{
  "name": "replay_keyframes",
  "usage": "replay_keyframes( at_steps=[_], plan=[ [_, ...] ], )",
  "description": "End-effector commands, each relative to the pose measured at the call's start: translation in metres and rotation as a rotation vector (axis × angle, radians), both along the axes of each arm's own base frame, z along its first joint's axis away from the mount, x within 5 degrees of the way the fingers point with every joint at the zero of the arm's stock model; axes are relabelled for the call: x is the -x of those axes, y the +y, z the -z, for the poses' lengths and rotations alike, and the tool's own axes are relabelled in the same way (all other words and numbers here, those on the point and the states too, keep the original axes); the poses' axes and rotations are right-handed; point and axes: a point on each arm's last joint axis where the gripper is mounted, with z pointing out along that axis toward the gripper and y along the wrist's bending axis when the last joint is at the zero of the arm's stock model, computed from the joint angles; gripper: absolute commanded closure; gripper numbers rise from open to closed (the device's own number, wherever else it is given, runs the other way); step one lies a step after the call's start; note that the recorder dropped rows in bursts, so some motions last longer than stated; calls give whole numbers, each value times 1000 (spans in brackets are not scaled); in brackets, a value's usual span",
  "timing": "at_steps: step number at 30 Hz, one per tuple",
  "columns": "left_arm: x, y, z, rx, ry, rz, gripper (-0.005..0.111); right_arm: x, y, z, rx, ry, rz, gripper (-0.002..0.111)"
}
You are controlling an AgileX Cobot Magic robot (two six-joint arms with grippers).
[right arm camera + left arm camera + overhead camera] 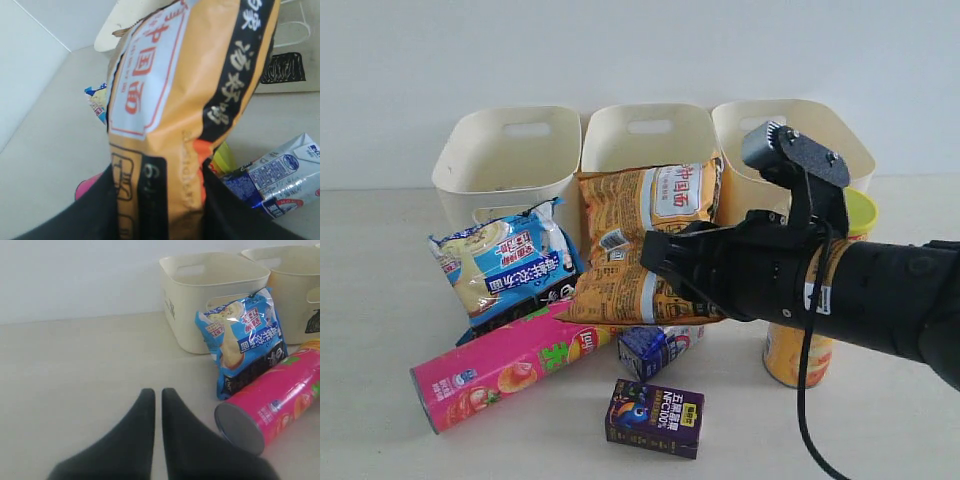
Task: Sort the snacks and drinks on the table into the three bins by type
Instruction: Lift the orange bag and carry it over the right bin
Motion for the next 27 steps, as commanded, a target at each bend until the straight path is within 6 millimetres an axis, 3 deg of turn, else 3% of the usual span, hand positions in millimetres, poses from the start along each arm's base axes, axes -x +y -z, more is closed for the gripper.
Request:
replay_keyframes(
  at_steps=[1, 12, 27],
  plan=[
    [0, 0, -1, 9, -6, 0, 102, -3, 0, -18, -31, -56, -2, 108],
    [0, 0, -1, 9, -6, 0, 102, -26, 5, -57, 80, -108, 38, 108],
    [0, 0, -1, 9, -6, 0, 102, -79, -55, -100, 182, -202, 275, 108]
  ],
)
